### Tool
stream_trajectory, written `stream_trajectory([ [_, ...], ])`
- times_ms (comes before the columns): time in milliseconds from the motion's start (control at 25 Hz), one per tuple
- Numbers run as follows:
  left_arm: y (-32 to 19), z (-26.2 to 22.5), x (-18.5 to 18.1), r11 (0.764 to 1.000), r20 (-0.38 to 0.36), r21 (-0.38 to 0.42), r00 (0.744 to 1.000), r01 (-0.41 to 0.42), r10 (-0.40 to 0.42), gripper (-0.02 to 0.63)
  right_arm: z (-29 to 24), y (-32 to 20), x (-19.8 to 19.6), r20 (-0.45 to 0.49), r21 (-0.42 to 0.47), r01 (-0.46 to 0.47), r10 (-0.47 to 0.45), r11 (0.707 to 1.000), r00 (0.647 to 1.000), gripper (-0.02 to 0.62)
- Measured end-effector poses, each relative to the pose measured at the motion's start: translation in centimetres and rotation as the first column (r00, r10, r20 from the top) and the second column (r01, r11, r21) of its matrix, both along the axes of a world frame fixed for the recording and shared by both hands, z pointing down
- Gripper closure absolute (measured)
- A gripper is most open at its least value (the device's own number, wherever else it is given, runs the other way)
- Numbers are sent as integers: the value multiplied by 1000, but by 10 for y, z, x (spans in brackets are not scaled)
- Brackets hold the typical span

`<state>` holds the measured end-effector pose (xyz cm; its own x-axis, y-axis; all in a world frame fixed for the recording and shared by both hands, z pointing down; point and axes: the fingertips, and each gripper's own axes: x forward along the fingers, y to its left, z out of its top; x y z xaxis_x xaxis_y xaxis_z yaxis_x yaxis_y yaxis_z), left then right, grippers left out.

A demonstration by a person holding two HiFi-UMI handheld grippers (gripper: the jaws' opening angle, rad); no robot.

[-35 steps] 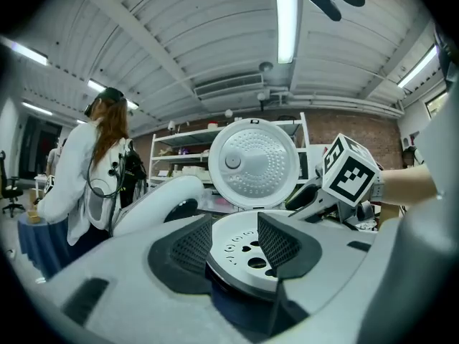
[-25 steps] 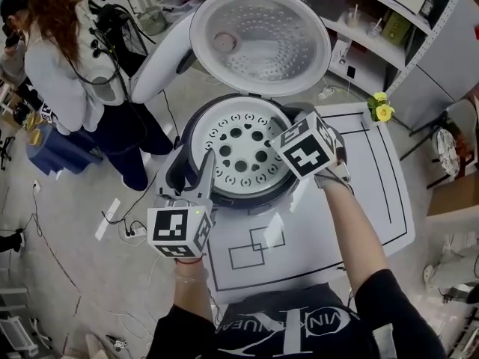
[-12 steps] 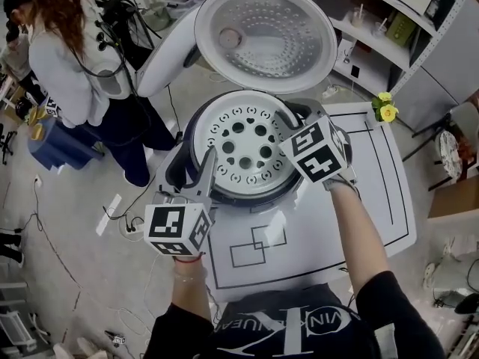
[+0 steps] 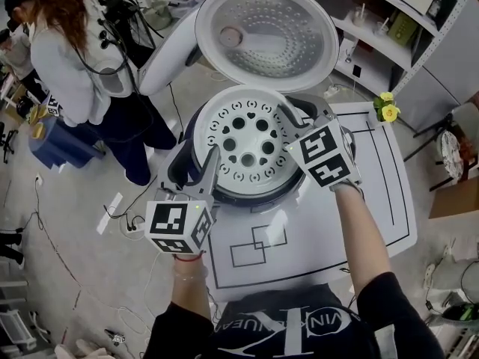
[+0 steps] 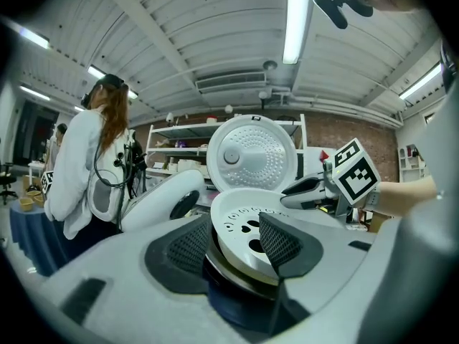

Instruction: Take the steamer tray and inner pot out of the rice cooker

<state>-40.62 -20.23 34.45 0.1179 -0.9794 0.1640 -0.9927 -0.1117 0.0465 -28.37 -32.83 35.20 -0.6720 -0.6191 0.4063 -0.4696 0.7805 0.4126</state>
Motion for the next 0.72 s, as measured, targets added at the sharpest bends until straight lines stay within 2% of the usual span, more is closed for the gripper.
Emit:
stream_trajectory([
  [200,-1,-3,1,1000,45,-18,999,-2,3,416,-22,8,5,117,62,-2,-6,998,993,523],
  [400,-1,-8,2,999,94,-14,995,29,-28,436,-40,14,13,218,76,-13,-4,997,976,529],
  [720,12,-32,-1,989,0,91,994,113,-113,512,-68,35,24,337,114,-24,-16,993,941,535],
])
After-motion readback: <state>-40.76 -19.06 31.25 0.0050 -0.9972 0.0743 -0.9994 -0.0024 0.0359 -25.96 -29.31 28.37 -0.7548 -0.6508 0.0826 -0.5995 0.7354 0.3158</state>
